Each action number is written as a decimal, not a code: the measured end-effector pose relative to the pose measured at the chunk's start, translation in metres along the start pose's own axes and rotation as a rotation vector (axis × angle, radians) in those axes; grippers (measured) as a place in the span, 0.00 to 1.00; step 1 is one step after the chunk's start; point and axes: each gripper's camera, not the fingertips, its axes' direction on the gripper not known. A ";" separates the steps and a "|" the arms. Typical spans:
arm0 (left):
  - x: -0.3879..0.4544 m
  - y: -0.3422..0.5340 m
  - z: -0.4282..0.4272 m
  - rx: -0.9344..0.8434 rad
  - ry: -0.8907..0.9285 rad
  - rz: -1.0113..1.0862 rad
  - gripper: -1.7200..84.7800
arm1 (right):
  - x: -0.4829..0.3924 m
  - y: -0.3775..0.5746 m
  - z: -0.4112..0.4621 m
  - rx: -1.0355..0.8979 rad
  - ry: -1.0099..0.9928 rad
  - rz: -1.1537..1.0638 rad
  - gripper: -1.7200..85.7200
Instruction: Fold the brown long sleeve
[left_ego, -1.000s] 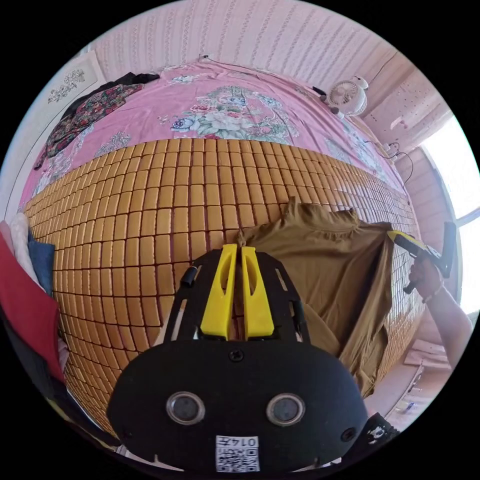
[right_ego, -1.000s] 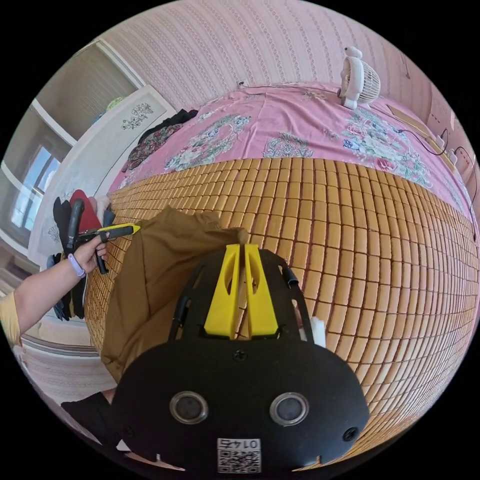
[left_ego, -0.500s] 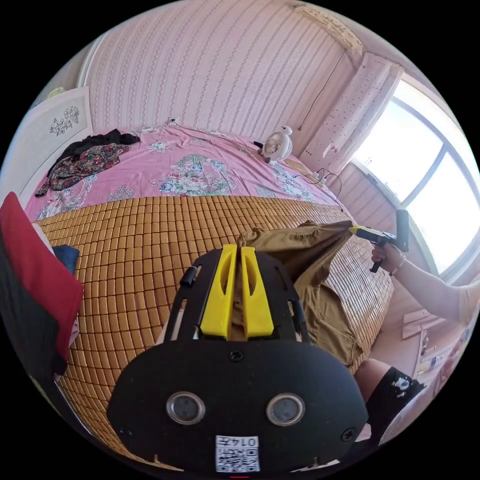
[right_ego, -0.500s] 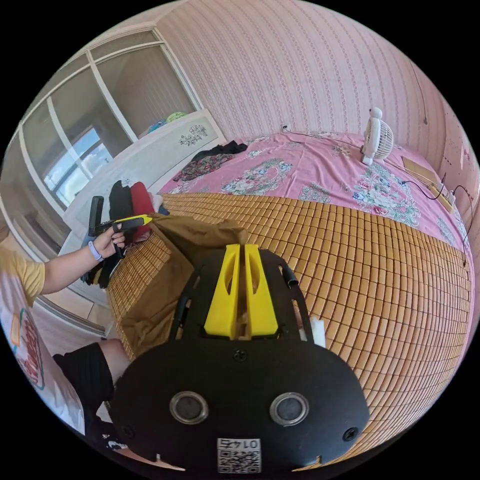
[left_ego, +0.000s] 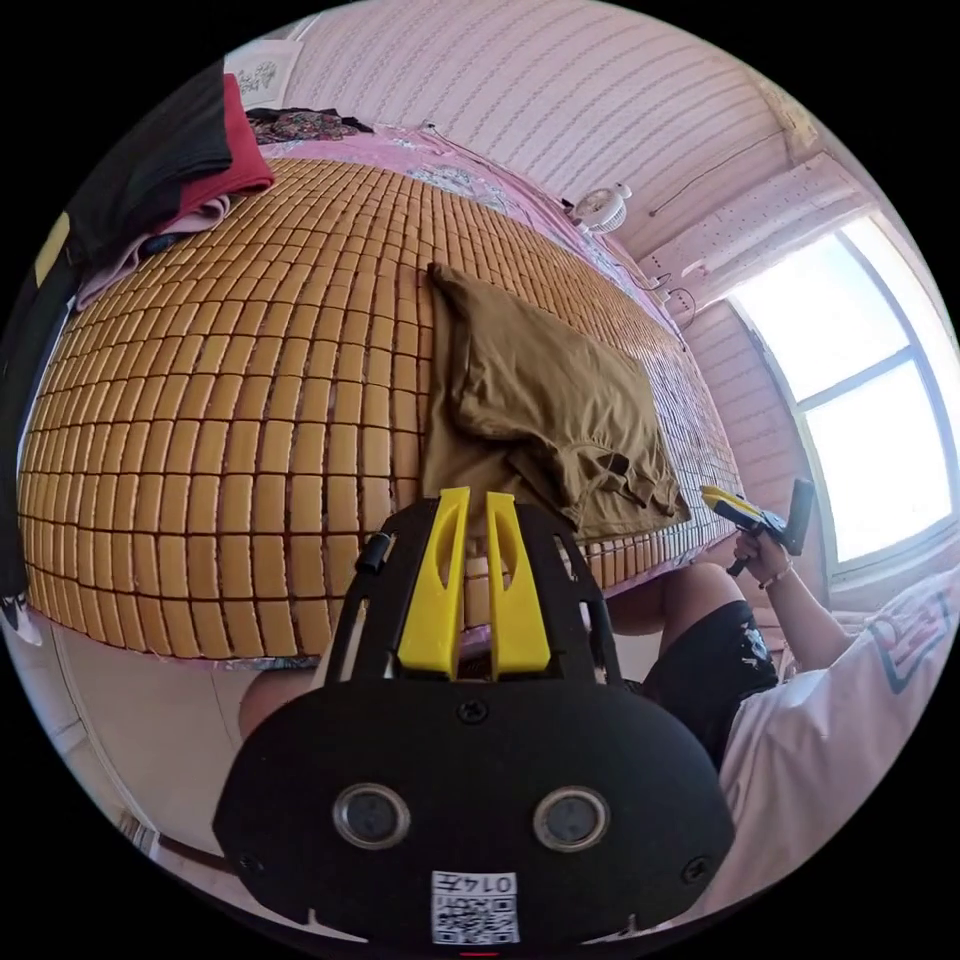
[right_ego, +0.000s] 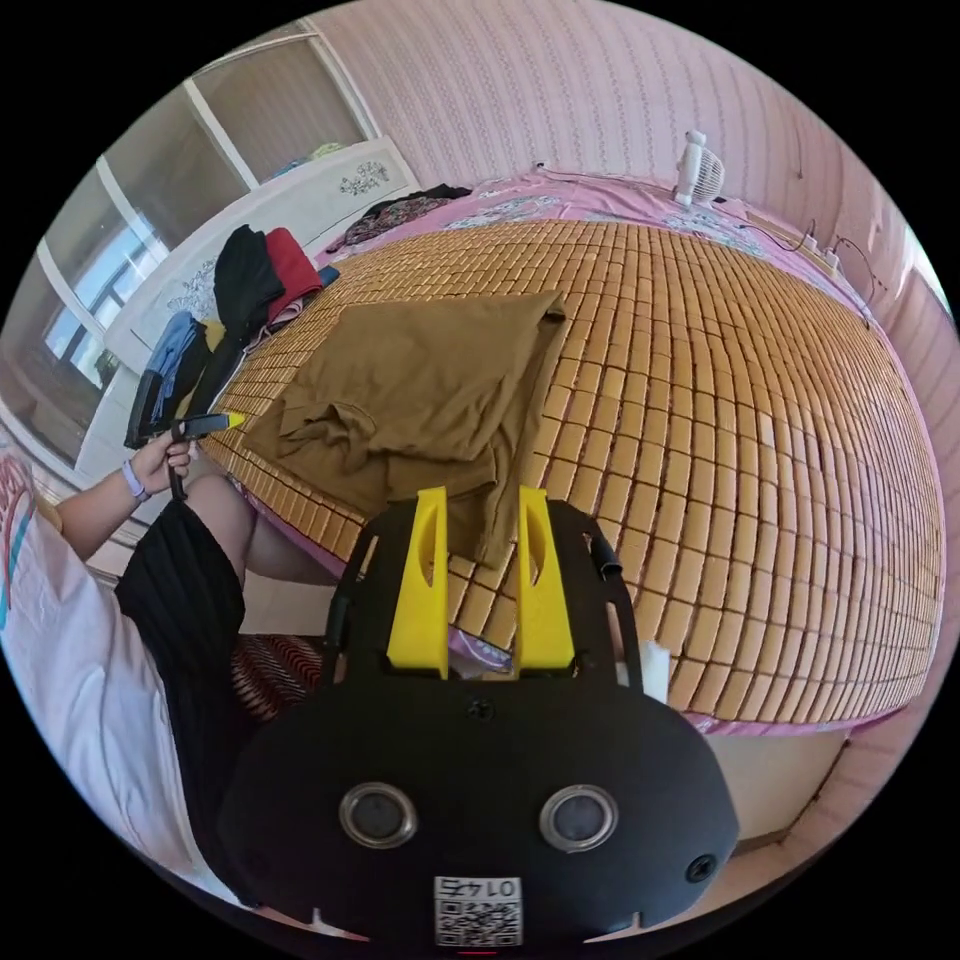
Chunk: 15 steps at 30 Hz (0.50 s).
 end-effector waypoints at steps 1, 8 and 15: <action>0.014 0.008 -0.009 0.022 -0.022 0.023 0.06 | -0.003 0.003 -0.002 0.009 -0.001 0.016 0.14; 0.078 0.033 -0.023 0.075 -0.154 0.079 0.09 | -0.038 0.012 -0.006 0.043 0.084 0.152 0.14; 0.093 0.012 0.015 -0.130 -0.396 0.056 0.10 | -0.037 -0.016 0.044 -0.138 0.192 0.275 0.06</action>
